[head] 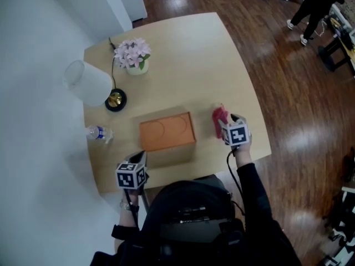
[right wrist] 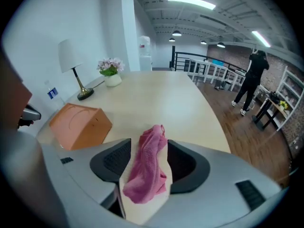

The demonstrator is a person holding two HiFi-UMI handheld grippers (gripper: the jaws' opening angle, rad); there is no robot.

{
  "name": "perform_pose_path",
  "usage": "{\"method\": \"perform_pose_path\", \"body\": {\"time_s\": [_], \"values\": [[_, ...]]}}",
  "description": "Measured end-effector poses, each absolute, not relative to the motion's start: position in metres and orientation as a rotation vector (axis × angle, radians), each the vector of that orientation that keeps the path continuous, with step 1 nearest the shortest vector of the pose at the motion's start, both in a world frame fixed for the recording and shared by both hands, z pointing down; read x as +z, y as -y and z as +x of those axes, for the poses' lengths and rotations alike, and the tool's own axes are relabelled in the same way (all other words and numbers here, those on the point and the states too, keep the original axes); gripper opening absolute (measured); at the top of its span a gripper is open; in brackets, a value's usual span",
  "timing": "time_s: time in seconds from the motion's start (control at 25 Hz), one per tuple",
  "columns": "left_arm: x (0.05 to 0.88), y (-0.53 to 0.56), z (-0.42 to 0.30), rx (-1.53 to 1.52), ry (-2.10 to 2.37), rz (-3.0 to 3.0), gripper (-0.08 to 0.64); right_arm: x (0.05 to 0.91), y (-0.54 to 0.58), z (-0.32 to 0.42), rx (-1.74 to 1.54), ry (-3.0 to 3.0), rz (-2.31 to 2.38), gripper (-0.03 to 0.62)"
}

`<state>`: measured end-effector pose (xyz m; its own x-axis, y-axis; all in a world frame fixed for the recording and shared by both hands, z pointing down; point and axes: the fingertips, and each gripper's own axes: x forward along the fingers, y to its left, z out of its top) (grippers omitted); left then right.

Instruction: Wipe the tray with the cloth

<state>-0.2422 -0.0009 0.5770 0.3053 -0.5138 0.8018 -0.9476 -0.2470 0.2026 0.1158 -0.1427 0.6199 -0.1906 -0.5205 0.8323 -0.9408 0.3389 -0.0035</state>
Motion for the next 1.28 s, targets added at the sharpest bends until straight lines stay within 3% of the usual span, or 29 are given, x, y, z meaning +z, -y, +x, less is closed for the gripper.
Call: {"method": "perform_pose_path", "body": {"time_s": [0.32, 0.4, 0.56, 0.64, 0.68, 1.28], "values": [[0.579, -0.001, -0.244, 0.796, 1.258, 1.961, 0.005, 0.562, 0.075, 0.038, 0.724, 2.019, 1.166, 0.244], [0.580, -0.006, -0.242, 0.795, 1.239, 1.978, 0.005, 0.568, 0.053, 0.014, 0.764, 2.048, 1.116, 0.171], [0.587, -0.023, -0.240, 0.794, 1.203, 1.988, 0.005, 0.583, 0.018, -0.025, 0.792, 2.065, 1.006, 0.110], [0.590, -0.029, -0.239, 0.795, 1.187, 1.997, 0.005, 0.586, 0.005, -0.038, 0.788, 2.076, 0.943, 0.021], [0.590, -0.031, -0.239, 0.795, 1.179, 2.003, 0.005, 0.587, 0.000, -0.043, 0.781, 2.083, 0.914, 0.008], [0.586, -0.043, -0.242, 0.794, 1.150, 2.052, 0.004, 0.593, -0.024, -0.064, 0.708, 2.103, 0.808, 0.002]]}}
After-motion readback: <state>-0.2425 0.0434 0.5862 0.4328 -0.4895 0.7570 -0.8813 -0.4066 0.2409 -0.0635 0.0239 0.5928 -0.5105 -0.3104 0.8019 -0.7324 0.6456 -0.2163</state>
